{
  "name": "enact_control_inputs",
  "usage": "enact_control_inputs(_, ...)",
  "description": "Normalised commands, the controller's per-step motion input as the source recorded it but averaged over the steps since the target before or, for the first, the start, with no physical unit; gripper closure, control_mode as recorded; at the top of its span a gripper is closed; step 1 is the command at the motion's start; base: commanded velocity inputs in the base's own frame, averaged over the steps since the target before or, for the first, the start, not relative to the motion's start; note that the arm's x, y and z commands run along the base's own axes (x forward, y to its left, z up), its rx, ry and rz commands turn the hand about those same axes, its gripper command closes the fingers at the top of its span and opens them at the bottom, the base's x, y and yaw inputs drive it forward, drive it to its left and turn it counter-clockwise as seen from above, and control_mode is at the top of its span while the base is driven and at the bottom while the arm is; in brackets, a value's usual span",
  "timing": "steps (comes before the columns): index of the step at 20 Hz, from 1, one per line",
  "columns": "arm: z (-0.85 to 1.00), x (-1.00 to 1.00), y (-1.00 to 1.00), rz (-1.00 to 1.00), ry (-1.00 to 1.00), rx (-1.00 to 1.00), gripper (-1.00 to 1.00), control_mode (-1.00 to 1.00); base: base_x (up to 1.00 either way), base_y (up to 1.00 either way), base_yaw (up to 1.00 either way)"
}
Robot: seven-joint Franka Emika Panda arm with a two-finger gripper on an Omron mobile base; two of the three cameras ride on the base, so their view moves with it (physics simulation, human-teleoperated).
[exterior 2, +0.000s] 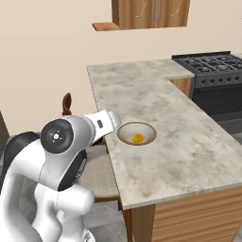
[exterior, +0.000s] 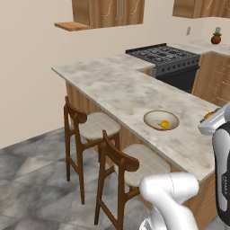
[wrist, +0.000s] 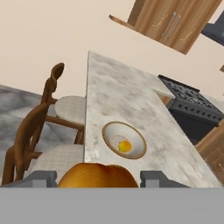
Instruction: Retrieve the mango and peach from the fridge and place them into the bowl on the dining table.
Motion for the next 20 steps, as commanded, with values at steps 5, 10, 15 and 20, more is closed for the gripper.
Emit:
enact_control_inputs(5,0.0,0.1,-0.01,0.01,0.01,0.0,1.0,-1.0,0.27,0.0,0.01)
enact_control_inputs(10,0.0,0.85,-0.48,0.05,0.2,0.07,1.0,-1.0,0.0,0.0,0.0)
enact_control_inputs(15,-0.04,0.83,-0.51,0.07,0.19,0.07,1.0,-1.0,0.0,0.0,0.0)
enact_control_inputs(20,-0.36,0.77,-0.03,0.04,0.13,0.0,1.0,-1.0,0.0,0.0,0.0)
